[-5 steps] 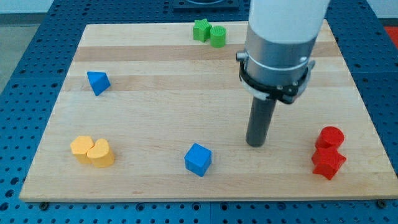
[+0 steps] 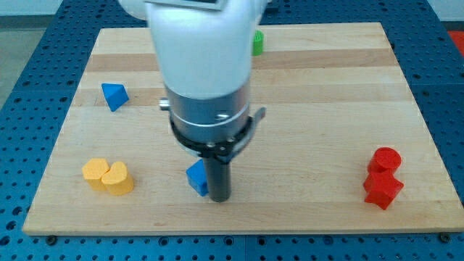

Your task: Push the blue cube right to the blue triangle

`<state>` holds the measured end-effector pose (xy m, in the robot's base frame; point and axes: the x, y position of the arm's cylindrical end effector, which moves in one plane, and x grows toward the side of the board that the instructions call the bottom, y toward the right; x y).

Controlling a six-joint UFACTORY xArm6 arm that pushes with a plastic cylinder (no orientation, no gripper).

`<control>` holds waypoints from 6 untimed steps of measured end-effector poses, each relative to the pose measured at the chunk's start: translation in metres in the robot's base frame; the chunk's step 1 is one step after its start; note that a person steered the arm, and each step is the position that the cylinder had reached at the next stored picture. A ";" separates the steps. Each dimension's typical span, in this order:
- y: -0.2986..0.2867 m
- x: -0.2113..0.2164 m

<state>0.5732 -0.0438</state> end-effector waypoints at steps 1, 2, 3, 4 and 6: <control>-0.025 -0.016; -0.043 -0.034; -0.068 -0.060; -0.097 -0.082; -0.141 -0.118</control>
